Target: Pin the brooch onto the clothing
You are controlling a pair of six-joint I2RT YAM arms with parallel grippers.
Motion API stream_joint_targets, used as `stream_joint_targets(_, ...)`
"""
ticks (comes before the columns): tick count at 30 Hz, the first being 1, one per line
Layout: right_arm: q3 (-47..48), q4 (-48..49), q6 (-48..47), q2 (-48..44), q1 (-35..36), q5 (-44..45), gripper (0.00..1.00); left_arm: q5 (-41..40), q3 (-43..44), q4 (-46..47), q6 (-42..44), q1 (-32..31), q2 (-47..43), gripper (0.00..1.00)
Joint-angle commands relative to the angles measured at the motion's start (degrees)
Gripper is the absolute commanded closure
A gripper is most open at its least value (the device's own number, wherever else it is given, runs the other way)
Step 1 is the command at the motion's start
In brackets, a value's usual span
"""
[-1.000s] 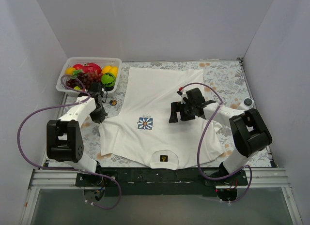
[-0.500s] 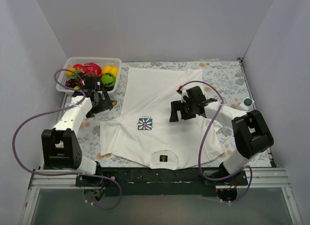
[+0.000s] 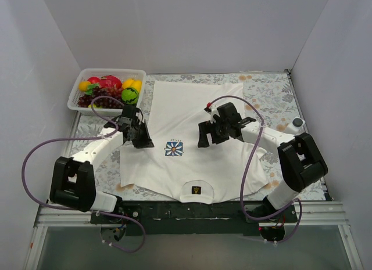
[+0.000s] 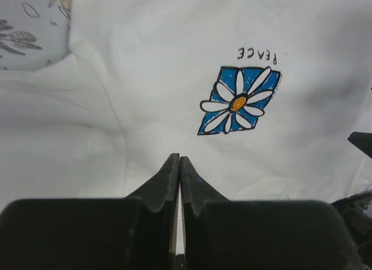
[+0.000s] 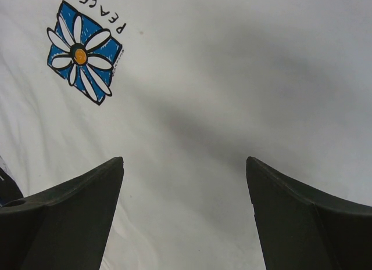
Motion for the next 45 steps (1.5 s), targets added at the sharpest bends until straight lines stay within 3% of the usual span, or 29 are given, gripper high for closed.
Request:
stream_joint_targets(1,1.6,-1.1,0.3,2.1,0.4,-0.1,0.07,3.0,-3.4,2.9,-4.4,-2.4,-0.1,1.0)
stream_joint_targets(16,-1.6,-3.6,0.2,3.1,0.4,3.6,0.07,1.5,-13.9,-2.1,-12.0,-6.3,1.5,1.0)
stream_joint_targets(28,1.5,-12.8,-0.2,1.5,0.4,8.6,0.06,-5.2,-12.2,-16.4,-12.9,-7.5,2.0,1.0)
stream_joint_targets(45,5.4,-15.4,-1.4,-1.2,0.4,10.0,0.05,-10.9,-9.7,-21.4,-14.3,-14.4,8.8,1.0)
